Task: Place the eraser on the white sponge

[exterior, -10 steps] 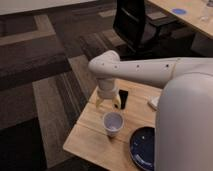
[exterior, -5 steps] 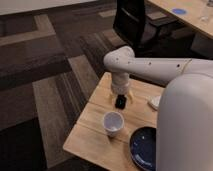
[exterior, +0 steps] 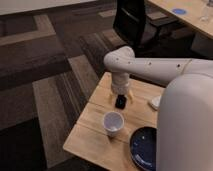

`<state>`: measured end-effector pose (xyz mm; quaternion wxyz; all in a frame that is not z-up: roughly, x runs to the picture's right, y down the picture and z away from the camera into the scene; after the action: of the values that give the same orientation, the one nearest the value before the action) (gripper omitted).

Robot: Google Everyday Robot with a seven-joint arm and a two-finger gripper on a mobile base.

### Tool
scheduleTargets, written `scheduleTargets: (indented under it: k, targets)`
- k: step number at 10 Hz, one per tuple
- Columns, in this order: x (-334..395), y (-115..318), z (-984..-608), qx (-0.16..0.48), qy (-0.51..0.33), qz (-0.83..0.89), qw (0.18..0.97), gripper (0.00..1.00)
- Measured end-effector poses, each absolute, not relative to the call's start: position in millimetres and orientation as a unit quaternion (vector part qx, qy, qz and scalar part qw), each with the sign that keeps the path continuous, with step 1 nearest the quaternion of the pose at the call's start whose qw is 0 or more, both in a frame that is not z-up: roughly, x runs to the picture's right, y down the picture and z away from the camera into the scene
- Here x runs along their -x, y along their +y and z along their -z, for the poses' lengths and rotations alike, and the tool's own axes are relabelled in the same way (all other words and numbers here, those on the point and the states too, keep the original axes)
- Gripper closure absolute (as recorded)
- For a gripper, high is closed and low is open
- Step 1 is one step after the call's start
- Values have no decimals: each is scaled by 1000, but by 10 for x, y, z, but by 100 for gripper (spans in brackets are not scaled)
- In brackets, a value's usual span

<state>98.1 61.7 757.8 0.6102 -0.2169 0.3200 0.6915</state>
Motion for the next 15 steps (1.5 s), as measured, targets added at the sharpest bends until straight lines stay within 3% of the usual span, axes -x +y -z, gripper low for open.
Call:
scheduleTargets:
  k: [7,15]
  targets:
    - [-1431,472,-8076,190,307,-729,581,35]
    - [-1001,413,-8516,235,265,-659,664,35]
